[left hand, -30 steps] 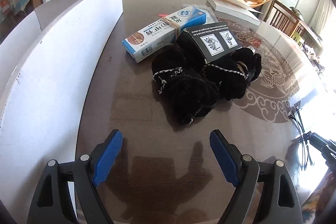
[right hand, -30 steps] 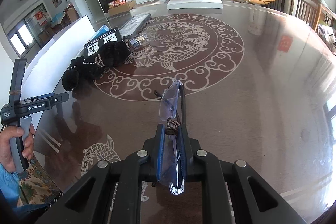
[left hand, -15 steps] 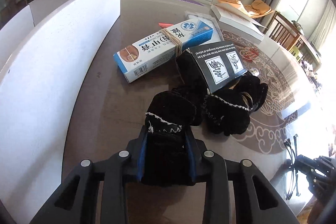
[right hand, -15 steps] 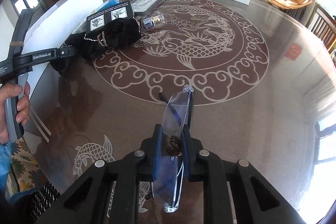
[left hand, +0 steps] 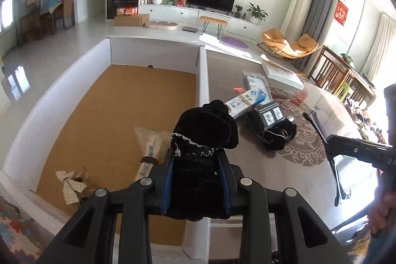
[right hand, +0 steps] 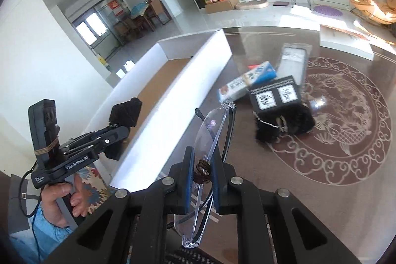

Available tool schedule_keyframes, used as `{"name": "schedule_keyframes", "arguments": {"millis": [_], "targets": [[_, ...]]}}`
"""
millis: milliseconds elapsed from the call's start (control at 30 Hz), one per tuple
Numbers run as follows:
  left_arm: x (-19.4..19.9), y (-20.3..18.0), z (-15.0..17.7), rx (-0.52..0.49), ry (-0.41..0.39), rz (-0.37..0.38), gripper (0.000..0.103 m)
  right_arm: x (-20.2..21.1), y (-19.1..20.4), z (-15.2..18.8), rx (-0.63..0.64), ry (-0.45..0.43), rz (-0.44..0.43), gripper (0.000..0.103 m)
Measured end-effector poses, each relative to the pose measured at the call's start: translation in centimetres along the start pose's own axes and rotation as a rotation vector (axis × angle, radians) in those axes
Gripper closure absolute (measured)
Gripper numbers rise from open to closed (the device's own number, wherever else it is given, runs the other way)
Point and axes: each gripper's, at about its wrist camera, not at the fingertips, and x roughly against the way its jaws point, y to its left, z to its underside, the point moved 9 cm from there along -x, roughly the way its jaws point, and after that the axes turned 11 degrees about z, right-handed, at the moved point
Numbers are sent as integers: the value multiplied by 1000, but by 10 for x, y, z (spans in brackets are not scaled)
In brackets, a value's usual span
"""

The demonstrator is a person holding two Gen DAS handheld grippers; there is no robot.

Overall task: Organize objects
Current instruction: 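Carry the eyeglasses and black fabric into the white bin and release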

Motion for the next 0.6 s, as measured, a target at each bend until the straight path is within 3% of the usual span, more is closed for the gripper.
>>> {"name": "schedule_keyframes", "arguments": {"millis": [100, 233, 267, 300, 367, 433, 467, 533, 600], "targets": [[0, 59, 1, 41, 41, -92, 72, -27, 82, -28, 73, -1, -120, 89], [-13, 107, 13, 47, 129, -205, 67, -81, 159, -41, 161, 27, -165, 87], [-17, 116, 17, 55, 152, -227, 58, -94, 170, -39, 163, 42, -171, 82], [-19, 123, 20, 67, 168, -251, 52, -108, 178, -37, 165, 65, -174, 66], [-17, 129, 22, 85, 155, -280, 34, -126, 181, -29, 142, 114, -171, 48], [-10, 120, 22, 95, 114, -265, 34, -123, 171, -25, 107, 91, -175, 48], [-7, 112, 22, 97, 95, -247, 34, -116, 163, -24, 104, 65, -173, 42], [1, 86, 19, 80, 59, -201, 34, -98, 135, -20, 112, -4, -113, 34], [6, 42, 17, 36, 32, -104, 33, -75, 96, -15, 119, -92, -22, 20]]}}
